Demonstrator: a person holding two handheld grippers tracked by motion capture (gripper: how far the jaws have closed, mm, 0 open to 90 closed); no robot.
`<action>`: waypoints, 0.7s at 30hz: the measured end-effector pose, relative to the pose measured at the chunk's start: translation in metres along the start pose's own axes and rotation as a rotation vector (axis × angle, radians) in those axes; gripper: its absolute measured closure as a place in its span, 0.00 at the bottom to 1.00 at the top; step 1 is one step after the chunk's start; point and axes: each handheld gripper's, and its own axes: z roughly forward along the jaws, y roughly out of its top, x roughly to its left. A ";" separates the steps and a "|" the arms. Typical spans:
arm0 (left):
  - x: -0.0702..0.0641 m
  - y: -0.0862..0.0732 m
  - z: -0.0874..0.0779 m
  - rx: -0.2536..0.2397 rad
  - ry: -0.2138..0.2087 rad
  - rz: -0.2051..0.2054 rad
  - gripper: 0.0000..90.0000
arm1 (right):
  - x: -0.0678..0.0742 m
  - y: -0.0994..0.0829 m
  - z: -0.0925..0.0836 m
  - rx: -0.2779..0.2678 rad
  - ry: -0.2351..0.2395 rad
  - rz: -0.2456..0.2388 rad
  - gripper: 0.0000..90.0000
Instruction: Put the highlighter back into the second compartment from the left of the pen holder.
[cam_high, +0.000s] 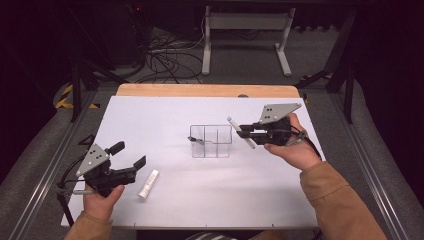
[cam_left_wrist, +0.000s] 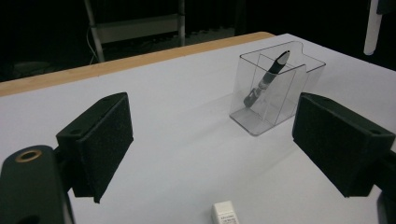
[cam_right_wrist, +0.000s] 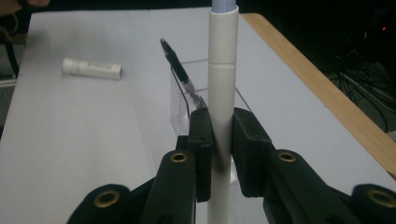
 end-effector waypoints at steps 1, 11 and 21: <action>0.000 0.000 0.000 0.000 -0.001 0.000 0.15 | 0.001 0.001 0.001 -0.016 -0.003 0.010 0.88; 0.001 0.000 0.000 -0.004 -0.005 -0.005 0.15 | 0.010 0.010 0.016 -0.129 -0.029 0.097 0.88; 0.001 0.000 0.000 -0.003 -0.004 -0.006 0.15 | 0.015 0.015 0.028 -0.265 -0.034 0.195 0.88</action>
